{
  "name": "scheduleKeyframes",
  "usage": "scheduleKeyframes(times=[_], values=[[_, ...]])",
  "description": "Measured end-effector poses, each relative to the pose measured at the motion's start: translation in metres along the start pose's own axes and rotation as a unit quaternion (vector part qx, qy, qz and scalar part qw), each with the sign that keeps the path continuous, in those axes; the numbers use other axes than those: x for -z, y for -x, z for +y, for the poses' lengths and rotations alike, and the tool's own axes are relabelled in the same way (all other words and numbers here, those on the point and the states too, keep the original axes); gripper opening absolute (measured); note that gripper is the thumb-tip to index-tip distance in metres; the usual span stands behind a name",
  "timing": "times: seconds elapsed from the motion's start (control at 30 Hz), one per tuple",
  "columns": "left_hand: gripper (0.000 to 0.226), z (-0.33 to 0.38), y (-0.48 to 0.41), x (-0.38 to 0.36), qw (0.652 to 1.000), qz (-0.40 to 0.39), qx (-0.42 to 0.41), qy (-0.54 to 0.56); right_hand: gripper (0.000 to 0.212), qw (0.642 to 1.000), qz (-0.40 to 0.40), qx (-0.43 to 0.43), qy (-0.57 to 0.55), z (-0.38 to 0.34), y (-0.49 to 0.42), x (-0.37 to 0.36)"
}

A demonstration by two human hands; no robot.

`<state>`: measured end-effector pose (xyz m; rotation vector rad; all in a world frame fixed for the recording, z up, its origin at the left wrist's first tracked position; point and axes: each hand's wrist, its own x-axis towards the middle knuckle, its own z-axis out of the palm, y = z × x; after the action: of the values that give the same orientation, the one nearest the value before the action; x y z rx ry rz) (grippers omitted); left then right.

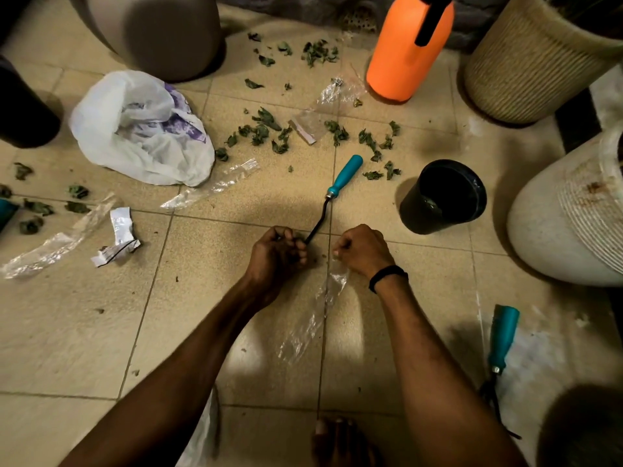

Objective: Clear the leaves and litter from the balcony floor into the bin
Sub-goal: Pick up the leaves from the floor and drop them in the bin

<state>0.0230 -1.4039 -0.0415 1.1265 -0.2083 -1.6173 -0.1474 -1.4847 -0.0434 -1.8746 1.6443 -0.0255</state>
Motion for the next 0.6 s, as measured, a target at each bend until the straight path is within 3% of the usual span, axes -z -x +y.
scheduleKeyframes(times=[0.1,0.17,0.2,0.23,0.27,0.33,0.37,0.47,0.6], values=[[0.025,0.001,0.0,0.003,0.999,0.004,0.013,0.04,0.011,1.0,-0.002,-0.008,0.003,-0.003,0.0,0.003],[0.015,-0.001,-0.001,0.003,0.996,0.071,-0.009,-0.057,0.004,1.0,0.013,0.0,-0.026,-0.007,0.001,0.002],[0.02,-0.003,-0.003,0.006,0.982,0.111,-0.036,-0.148,0.006,0.999,0.019,0.008,-0.032,-0.01,0.003,0.0],[0.023,-0.005,-0.005,0.01,0.952,0.14,-0.083,-0.26,0.016,0.999,0.019,0.015,-0.036,-0.012,0.006,-0.004],[0.024,-0.008,-0.007,0.016,0.896,0.155,-0.148,-0.389,0.025,0.999,0.018,0.02,-0.037,-0.014,0.008,-0.009],[0.032,-0.015,-0.013,0.027,0.763,0.12,-0.253,-0.583,0.034,0.999,0.029,0.023,-0.031,-0.016,0.013,-0.02],[0.038,-0.018,-0.016,0.03,0.723,0.094,-0.261,-0.632,0.035,0.998,0.043,0.025,-0.024,-0.017,0.015,-0.026],[0.044,-0.021,-0.024,0.029,0.665,0.081,-0.254,-0.697,0.027,0.995,0.09,0.035,0.001,-0.018,0.024,-0.039],[0.029,-0.019,-0.027,0.029,0.634,0.091,-0.3,-0.707,0.012,0.988,0.145,0.051,0.011,-0.019,0.034,-0.042]])
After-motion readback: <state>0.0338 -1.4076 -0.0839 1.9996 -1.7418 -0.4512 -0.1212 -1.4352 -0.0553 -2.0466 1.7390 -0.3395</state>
